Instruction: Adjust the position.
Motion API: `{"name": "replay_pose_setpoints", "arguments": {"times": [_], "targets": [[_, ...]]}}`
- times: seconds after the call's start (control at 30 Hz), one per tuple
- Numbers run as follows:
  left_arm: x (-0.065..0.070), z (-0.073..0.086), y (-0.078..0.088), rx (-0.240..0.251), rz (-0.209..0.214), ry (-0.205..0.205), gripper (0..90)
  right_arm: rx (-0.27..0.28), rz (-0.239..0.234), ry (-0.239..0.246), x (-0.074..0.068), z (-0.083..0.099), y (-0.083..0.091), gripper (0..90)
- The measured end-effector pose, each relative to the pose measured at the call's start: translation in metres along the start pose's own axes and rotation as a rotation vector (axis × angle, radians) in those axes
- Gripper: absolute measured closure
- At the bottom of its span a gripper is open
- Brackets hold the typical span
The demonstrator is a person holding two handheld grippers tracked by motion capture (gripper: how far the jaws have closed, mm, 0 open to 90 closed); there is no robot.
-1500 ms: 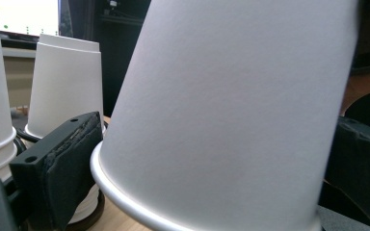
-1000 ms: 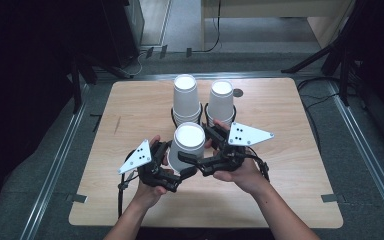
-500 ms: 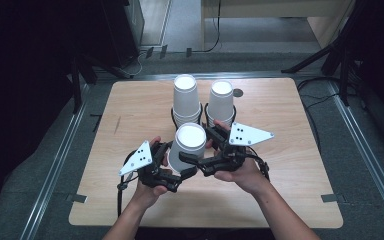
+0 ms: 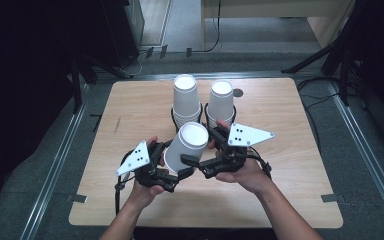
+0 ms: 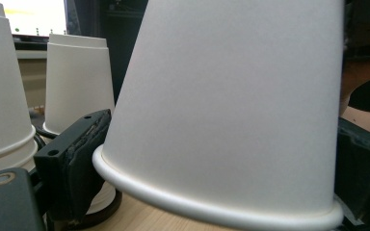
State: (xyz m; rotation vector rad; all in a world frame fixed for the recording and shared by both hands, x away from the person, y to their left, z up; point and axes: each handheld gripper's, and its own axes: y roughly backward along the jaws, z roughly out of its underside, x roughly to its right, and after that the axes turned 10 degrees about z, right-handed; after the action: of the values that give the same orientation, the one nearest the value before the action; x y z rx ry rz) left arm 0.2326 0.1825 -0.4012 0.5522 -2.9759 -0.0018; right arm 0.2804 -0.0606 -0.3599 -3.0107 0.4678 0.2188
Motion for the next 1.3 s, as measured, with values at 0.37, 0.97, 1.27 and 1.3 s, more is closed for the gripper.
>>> {"name": "replay_pose_setpoints", "arguments": {"times": [0.37,0.97,1.27,1.3], "targets": [[-0.001,-0.002,0.004,-0.027,0.001,-0.012,6.6,-0.034,0.002,0.020,0.002,-0.004,0.005,11.8],[-0.007,-0.005,0.007,-0.124,0.019,-0.029,7.0,-0.185,0.020,0.143,0.011,-0.033,0.036,0.0],[-0.009,-0.009,0.005,-0.196,0.038,-0.048,7.2,-0.344,0.031,0.274,0.007,-0.052,0.037,0.0],[-0.008,-0.010,0.005,-0.212,0.042,-0.051,7.2,-0.363,0.031,0.284,0.007,-0.053,0.036,0.0]]}}
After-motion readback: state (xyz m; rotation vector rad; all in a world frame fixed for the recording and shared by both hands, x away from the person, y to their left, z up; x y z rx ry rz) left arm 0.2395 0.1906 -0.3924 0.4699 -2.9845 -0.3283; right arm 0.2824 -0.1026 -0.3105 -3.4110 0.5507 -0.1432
